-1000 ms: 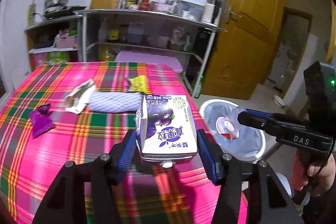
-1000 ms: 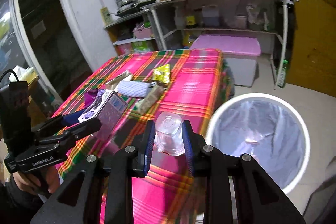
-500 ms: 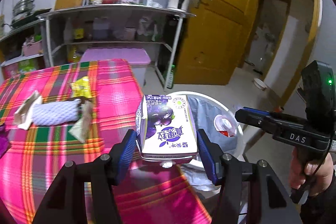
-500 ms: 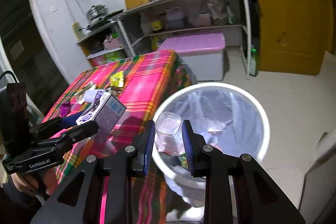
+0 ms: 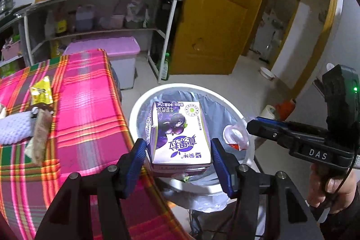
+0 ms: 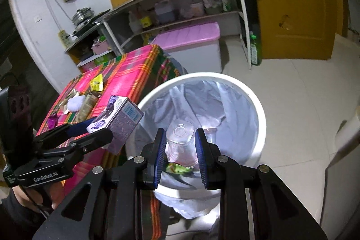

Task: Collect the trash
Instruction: 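Carry the juice carton and clear cup over the bin, then open both grippers to drop the carton and cup into the bin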

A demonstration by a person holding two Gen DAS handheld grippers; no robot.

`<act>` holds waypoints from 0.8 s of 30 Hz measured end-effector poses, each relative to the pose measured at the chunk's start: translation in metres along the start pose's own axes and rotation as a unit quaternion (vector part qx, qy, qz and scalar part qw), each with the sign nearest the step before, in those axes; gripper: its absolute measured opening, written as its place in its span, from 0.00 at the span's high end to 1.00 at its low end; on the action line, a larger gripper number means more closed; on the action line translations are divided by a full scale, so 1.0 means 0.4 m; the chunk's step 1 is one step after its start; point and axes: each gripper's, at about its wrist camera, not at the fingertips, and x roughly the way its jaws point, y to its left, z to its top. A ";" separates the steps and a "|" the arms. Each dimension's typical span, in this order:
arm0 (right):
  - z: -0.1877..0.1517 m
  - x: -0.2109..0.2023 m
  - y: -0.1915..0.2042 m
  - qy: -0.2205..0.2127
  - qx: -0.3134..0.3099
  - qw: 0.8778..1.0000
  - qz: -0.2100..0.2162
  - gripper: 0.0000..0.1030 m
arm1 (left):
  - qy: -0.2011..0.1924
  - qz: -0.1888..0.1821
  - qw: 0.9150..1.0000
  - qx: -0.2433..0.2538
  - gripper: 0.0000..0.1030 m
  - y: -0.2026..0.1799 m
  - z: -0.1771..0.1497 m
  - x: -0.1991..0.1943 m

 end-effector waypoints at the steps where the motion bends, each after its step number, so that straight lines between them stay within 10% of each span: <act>1: -0.002 0.003 -0.005 0.002 0.002 1.000 -0.001 0.73 | 0.004 -0.003 1.000 0.001 0.43 -0.001 0.002 0.011; 8: -0.012 0.022 -0.031 0.010 0.011 1.000 -0.008 0.56 | 0.031 -0.019 0.999 -0.006 0.43 -0.003 0.011 0.079; 24: -0.003 -0.025 0.010 -0.009 -0.001 1.000 0.008 0.56 | 0.002 -0.008 1.000 -0.025 0.43 0.021 -0.001 -0.009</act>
